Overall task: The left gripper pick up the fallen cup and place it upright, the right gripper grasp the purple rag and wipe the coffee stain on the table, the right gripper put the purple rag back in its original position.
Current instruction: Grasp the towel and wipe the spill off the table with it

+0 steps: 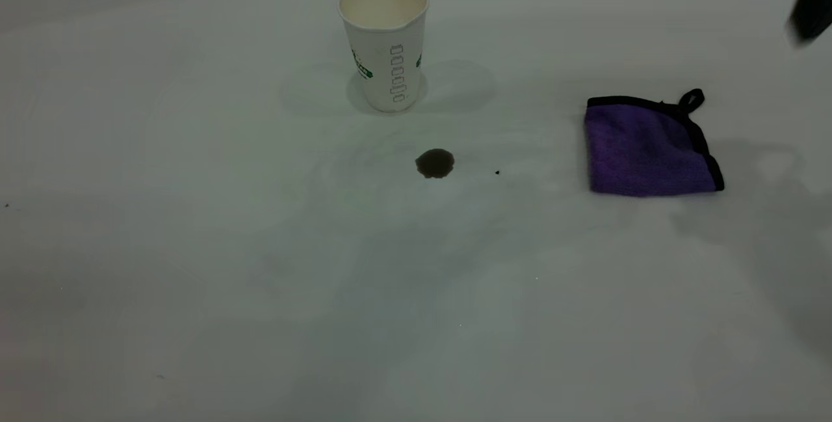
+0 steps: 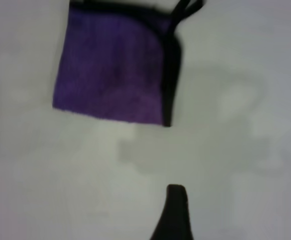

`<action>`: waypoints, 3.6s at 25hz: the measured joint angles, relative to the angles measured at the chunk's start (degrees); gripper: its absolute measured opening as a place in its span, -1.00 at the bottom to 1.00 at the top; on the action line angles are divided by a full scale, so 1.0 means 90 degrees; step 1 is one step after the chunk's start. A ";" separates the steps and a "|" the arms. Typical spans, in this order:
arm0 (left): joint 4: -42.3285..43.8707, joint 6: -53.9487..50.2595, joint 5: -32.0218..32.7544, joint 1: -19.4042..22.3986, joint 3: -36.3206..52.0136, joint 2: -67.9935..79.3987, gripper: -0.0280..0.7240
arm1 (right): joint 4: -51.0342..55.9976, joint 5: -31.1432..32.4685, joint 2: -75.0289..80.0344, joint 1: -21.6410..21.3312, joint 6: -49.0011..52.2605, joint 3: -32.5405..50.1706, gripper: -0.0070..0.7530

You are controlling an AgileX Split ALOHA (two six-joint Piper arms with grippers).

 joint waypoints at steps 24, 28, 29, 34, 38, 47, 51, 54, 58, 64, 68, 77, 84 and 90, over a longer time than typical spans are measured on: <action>0.0000 0.0000 0.0000 0.0000 0.0000 0.0000 0.34 | 0.0245 0.0344 0.4469 0.0725 -0.0468 -0.3383 0.71; 0.0000 0.0000 0.0000 0.0000 0.0000 0.0000 0.34 | 0.0290 0.0470 0.4734 0.0725 -0.0468 -0.3642 0.41; 0.0000 0.0000 0.0003 0.0000 0.0000 0.0000 0.34 | 0.0321 0.0491 0.4765 0.0725 -0.0468 -0.3685 0.31; 0.0000 0.0000 0.0008 0.0000 0.0000 0.0000 0.34 | 0.0547 0.0508 0.4839 0.0719 -0.0498 -0.3776 -0.58; 0.0000 0.0000 0.0008 0.0000 0.0000 0.0000 0.34 | 0.0629 0.0628 0.4839 0.0849 -0.0676 -0.3940 -0.83; 0.0000 0.0000 0.0010 0.0000 0.0000 0.0000 0.34 | 0.0944 0.1550 0.4886 0.2141 -0.0711 -0.5491 -0.84; 0.0000 0.0000 0.0015 0.0000 0.0000 0.0000 0.34 | 0.0944 0.1659 0.4886 0.2703 -0.0535 -0.5816 -0.84; 0.0000 0.0000 0.0015 0.0000 0.0000 0.0000 0.34 | 0.0945 0.1720 0.4895 0.2964 -0.0326 -0.5823 -0.84; 0.0000 0.0000 0.0015 0.0000 0.0000 0.0000 0.34 | 0.0945 0.1740 0.4902 0.3147 -0.0128 -0.5823 -0.84; 0.0000 0.0000 0.0015 0.0000 0.0000 0.0000 0.34 | 0.0945 0.1601 0.4944 0.3359 0.0119 -0.5823 -0.84; 0.0000 0.0000 0.0015 0.0000 0.0000 0.0000 0.34 | 0.0989 0.1370 0.5168 0.3517 0.0170 -0.5831 -0.84; 0.0000 0.0000 0.0015 0.0000 0.0000 0.0000 0.34 | 0.0771 0.0788 0.5549 0.3467 0.0505 -0.5831 -0.83; 0.0000 0.0000 0.0015 0.0000 0.0000 0.0000 0.34 | 0.0036 0.1002 0.5554 0.3050 0.1048 -0.5843 -0.83; 0.0000 0.0000 0.0015 0.0000 0.0000 0.0000 0.34 | -0.0360 0.1435 0.5585 0.2504 0.1285 -0.5864 -0.83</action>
